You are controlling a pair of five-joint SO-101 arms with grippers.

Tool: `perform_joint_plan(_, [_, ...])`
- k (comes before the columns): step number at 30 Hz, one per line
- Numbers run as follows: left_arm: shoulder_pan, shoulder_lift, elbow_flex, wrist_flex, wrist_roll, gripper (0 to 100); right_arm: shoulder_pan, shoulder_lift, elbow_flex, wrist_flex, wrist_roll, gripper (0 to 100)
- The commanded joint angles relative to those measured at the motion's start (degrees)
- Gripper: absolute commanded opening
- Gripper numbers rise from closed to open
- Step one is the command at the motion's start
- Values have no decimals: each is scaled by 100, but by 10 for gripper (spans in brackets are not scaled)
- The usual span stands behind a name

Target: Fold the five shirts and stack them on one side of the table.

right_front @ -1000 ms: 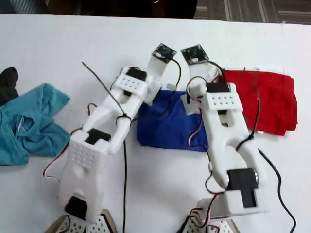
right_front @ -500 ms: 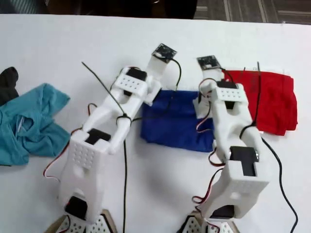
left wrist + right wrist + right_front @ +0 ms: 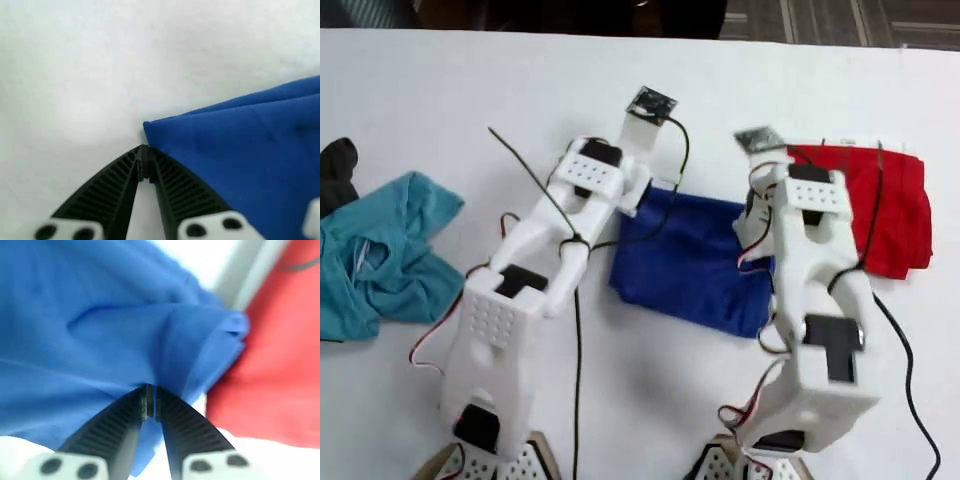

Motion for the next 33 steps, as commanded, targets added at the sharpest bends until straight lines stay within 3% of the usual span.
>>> perform_joint_plan(1, [-70, -176, -365, 44, 53, 26, 101, -1024, -105, -127, 62, 20])
perform_joint_plan(9, [510, -492, -1358, 1389, 53, 26, 224, -1323, 633, -321, -132, 20])
perform_joint_plan(15, [659, -141, -1112, 607, 44, 26, 84, -1314, 1705, -1437, -149, 20])
perform_joint_plan(20, [624, 466, -1437, 492, 44, 26, 22, -1305, 2286, -2000, -149, 20])
perform_joint_plan(26, [299, 1371, -2202, 712, -273, 26, 57, -1358, 2505, -1921, -97, 20])
perform_joint_plan(33, [-185, 2180, -3688, 1679, -308, 26, 57, -1358, 2523, -1569, -97, 20])
